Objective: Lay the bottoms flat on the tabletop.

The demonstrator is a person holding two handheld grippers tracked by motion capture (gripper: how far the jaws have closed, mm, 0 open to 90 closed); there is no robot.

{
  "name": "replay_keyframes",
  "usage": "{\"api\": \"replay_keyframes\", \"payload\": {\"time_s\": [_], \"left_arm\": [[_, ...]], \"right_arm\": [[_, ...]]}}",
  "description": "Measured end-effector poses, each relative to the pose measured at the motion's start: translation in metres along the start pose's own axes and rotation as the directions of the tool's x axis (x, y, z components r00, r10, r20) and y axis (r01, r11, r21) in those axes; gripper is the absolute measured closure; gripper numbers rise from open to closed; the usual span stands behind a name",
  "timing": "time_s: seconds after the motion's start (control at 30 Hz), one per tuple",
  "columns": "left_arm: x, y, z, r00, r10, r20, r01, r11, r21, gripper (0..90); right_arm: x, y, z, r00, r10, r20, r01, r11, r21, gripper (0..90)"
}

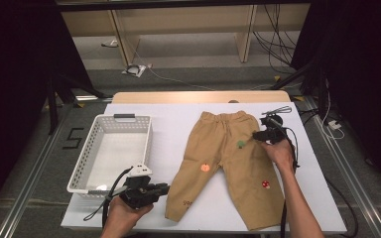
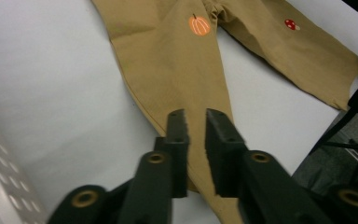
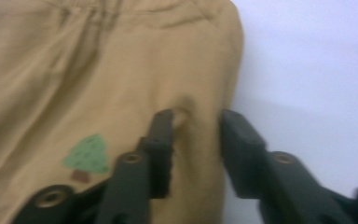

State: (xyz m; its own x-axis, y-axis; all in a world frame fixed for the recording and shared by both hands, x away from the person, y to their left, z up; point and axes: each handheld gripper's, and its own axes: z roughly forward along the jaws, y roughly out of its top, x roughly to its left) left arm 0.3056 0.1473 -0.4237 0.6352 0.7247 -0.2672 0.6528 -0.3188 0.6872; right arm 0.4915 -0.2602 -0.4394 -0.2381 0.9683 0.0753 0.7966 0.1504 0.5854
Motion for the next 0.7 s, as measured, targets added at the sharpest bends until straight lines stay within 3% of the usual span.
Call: {"api": "replay_keyframes", "payload": {"time_s": [0.07,0.17,0.23,0.27,0.4,0.6,0.7], "left_arm": [[-0.001,0.0,0.0,0.9999,-0.005,0.014,0.005,1.0,0.008,73.1],[-0.001,-0.001,0.001,0.9996,-0.02,0.021,0.02,0.9996,0.019,58.3],[-0.002,-0.002,0.004,0.9979,-0.04,0.05,0.038,0.9977,0.056,54.5],[-0.005,-0.005,0.006,0.997,-0.054,0.055,0.051,0.997,0.059,46.5],[-0.012,-0.013,0.01,0.9987,-0.035,0.036,0.031,0.9938,0.107,35.1],[-0.022,-0.022,0.022,0.9999,0.004,0.017,-0.006,0.9863,0.165,27.6],[-0.024,-0.025,0.027,0.9999,0.012,0.01,-0.013,0.9834,0.181,27.1]], "right_arm": [[0.003,-0.003,-0.007,0.9996,-0.024,-0.014,0.023,0.999,-0.023,53.5],[0.008,-0.008,-0.017,0.9979,-0.048,-0.043,0.046,0.998,-0.046,51.0],[0.015,-0.013,-0.026,0.9948,-0.073,-0.07,0.069,0.996,-0.063,46.8],[0.024,-0.021,-0.037,0.9895,-0.117,-0.085,0.11,0.991,-0.081,44.8],[0.038,-0.035,-0.054,0.9793,-0.168,-0.112,0.155,0.981,-0.12,41.2],[0.06,-0.059,-0.067,0.9608,-0.21,-0.181,0.185,0.972,-0.146,38.8],[0.067,-0.066,-0.067,0.9552,-0.235,-0.18,0.21,0.967,-0.147,37.5]]}}
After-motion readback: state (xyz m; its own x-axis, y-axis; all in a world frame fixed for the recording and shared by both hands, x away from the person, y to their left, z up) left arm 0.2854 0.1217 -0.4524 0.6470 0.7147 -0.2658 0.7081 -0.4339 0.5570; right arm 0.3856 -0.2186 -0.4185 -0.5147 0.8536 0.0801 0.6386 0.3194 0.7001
